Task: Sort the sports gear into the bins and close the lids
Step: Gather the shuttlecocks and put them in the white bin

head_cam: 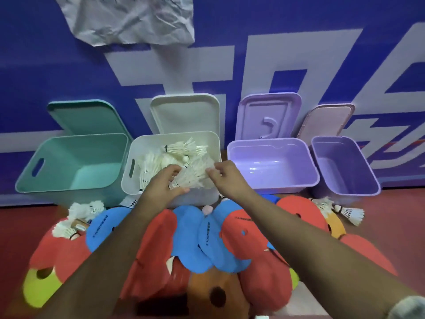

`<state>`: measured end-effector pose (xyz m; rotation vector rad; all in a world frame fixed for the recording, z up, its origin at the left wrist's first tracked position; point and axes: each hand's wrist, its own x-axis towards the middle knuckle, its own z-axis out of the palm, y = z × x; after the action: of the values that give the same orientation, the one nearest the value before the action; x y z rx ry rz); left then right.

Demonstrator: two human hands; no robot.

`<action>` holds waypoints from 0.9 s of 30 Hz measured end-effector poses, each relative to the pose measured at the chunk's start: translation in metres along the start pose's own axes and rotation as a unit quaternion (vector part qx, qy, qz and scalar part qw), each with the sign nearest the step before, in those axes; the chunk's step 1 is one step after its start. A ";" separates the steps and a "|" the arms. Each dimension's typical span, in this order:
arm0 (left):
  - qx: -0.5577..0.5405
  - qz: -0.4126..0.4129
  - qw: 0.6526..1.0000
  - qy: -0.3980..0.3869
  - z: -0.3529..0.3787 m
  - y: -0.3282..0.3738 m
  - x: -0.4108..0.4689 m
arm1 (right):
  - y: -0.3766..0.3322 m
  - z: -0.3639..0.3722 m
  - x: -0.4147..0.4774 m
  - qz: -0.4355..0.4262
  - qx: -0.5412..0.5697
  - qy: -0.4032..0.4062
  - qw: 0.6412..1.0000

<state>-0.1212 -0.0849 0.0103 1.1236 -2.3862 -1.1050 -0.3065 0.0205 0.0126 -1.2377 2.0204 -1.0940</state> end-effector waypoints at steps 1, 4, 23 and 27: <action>0.015 0.007 1.000 -0.004 -0.004 -0.006 0.009 | -0.001 0.006 0.007 0.018 -0.010 0.006 1.000; 0.030 0.004 0.999 -0.013 -0.005 -0.023 0.034 | 0.001 0.018 0.021 0.087 -0.009 0.028 0.996; 0.115 0.075 0.988 -0.074 0.032 -0.079 0.094 | 0.036 0.060 0.042 0.092 -0.157 0.156 0.971; 0.182 0.119 0.975 -0.042 0.030 -0.088 0.086 | 0.045 0.062 0.037 0.037 -0.308 0.134 0.941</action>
<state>-0.1464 -0.1697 -0.0807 0.8692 -2.7786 -0.6669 -0.2967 -0.0239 -0.0594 -1.3315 2.7274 -0.6257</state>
